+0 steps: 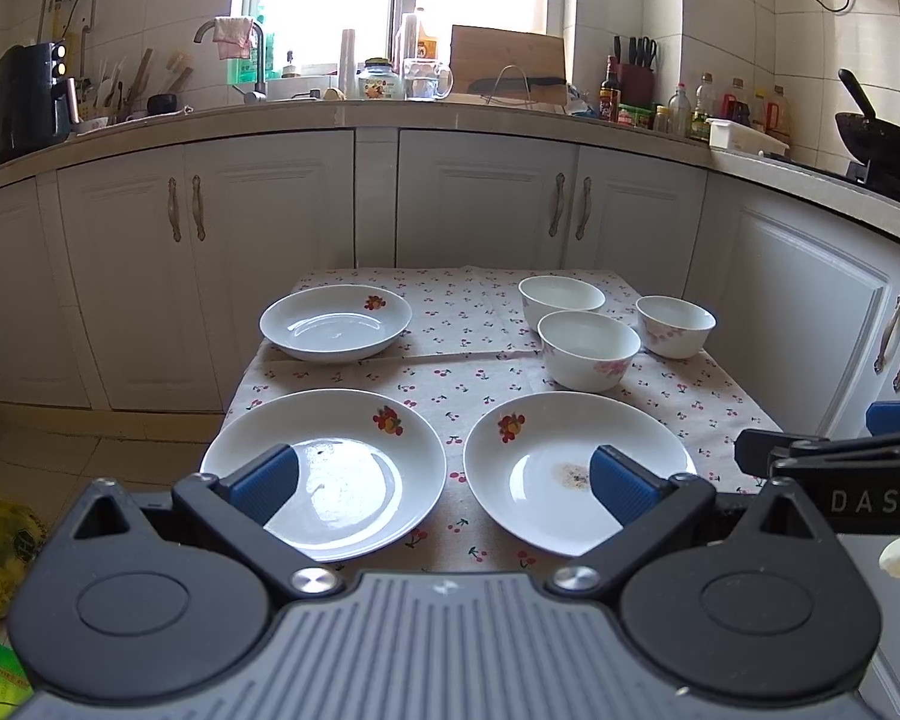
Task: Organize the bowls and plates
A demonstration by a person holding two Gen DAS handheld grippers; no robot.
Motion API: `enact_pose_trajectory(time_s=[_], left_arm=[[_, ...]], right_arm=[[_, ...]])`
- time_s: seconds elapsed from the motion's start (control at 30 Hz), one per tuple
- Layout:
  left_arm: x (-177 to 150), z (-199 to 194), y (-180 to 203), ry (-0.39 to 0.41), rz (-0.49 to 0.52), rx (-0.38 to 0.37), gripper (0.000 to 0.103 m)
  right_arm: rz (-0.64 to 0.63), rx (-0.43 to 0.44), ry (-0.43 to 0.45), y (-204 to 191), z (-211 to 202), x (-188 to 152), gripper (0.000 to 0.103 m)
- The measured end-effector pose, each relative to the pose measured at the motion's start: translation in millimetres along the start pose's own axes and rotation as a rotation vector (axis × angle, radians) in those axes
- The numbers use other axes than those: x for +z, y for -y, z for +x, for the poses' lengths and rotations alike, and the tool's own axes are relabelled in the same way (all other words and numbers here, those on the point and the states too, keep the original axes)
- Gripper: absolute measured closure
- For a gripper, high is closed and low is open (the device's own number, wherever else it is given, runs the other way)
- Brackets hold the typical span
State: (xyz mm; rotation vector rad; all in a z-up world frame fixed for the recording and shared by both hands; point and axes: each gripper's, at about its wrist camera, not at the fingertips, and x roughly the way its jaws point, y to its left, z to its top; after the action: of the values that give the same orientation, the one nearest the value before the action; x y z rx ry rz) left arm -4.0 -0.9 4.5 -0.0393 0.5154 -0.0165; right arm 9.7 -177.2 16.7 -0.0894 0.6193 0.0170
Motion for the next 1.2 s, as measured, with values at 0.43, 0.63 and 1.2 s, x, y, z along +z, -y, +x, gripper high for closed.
enact_pose_trajectory(time_s=[0.43, 0.63, 1.2], left_arm=[[0.0, -1.2, 0.0, 0.004, 0.001, 0.0, 0.001], [0.3, -1.0, -0.1, 0.005, 0.001, -0.002, 0.001], [-0.1, -0.7, -0.4, 0.006, 0.001, -0.009, 0.001]], right_arm=[[-0.003, -0.007, 0.008, -2.1, -2.0, -1.5, 0.0], [-0.004, -0.011, 0.012, -2.0, -3.3, -1.5, 0.0], [-0.004, -0.012, 0.013, -1.5, -3.5, -0.7, 0.0]])
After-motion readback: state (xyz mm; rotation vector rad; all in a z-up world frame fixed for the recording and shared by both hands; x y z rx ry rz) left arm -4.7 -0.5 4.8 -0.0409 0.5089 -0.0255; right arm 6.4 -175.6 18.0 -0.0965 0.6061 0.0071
